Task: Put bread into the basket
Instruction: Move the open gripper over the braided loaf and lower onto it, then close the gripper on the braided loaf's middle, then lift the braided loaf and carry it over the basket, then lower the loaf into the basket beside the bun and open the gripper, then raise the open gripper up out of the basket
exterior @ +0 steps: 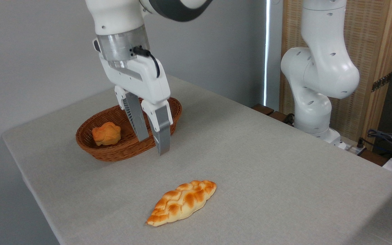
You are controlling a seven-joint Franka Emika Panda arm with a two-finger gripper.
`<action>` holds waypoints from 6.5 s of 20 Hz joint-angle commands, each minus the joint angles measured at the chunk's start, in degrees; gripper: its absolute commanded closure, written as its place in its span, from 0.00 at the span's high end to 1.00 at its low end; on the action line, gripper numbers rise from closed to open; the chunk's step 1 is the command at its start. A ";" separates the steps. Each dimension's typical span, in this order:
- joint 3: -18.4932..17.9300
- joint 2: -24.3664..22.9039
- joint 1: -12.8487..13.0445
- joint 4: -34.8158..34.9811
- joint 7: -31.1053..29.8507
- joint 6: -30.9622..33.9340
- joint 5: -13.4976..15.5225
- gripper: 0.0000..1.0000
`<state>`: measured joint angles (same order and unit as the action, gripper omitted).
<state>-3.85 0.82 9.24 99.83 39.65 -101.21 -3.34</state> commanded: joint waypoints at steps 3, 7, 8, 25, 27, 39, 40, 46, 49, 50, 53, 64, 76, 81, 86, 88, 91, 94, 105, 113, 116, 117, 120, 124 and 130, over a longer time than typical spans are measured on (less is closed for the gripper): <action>-0.10 -1.61 -0.63 6.95 2.97 -6.79 -0.79 1.00; -0.02 -1.53 -0.54 9.24 2.89 -8.91 -0.79 1.00; -0.01 -1.53 -0.54 9.59 2.89 -8.91 -0.79 1.00; -2.21 0.41 -1.24 16.98 4.12 -17.44 -6.32 1.00; -2.21 0.67 -1.24 17.06 4.12 -17.62 -7.12 1.00; -2.30 3.75 -1.24 17.24 4.12 -19.20 -7.12 0.68; -2.30 3.75 -1.24 17.24 4.12 -19.20 -7.12 0.59; -2.30 3.75 -1.24 17.24 4.12 -19.11 -7.04 0.56; -2.30 3.75 -1.24 17.24 4.12 -19.11 -7.04 0.56; -2.30 3.66 -1.24 17.24 4.12 -19.11 -7.04 0.56; -2.30 3.66 -1.24 17.07 3.94 -18.85 -7.04 0.57; 7.79 3.22 -1.07 4.34 -8.26 -4.19 -0.46 0.66; 28.90 5.67 -0.54 -1.39 -32.97 6.12 4.48 0.73; 28.90 7.96 1.04 -1.13 -32.97 3.40 3.78 0.90; 28.81 8.49 1.04 -1.13 -32.71 3.30 3.69 1.00; 28.81 8.76 1.04 -1.13 -32.53 3.30 3.69 1.00; 28.81 8.76 1.04 -1.13 -32.45 3.13 3.69 1.00; 28.81 8.84 1.04 -1.13 -32.45 3.13 3.69 1.00; 17.23 2.96 0.34 -5.26 -19.29 3.83 3.69 1.00; 6.24 -0.56 1.04 -5.52 -1.87 4.53 3.86 1.00; 3.07 -1.17 0.96 -6.31 0.51 5.32 4.30 1.00; 2.10 -1.09 0.96 -7.53 1.47 7.41 4.39 1.00; 1.22 -0.30 0.87 -10.44 3.50 11.29 4.39 1.00; 1.39 -0.03 0.87 -10.53 2.89 12.79 4.48 1.00; 1.22 -0.03 0.69 -10.53 2.71 12.97 4.39 1.00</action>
<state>-1.79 0.44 9.58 90.52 42.32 -89.81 0.39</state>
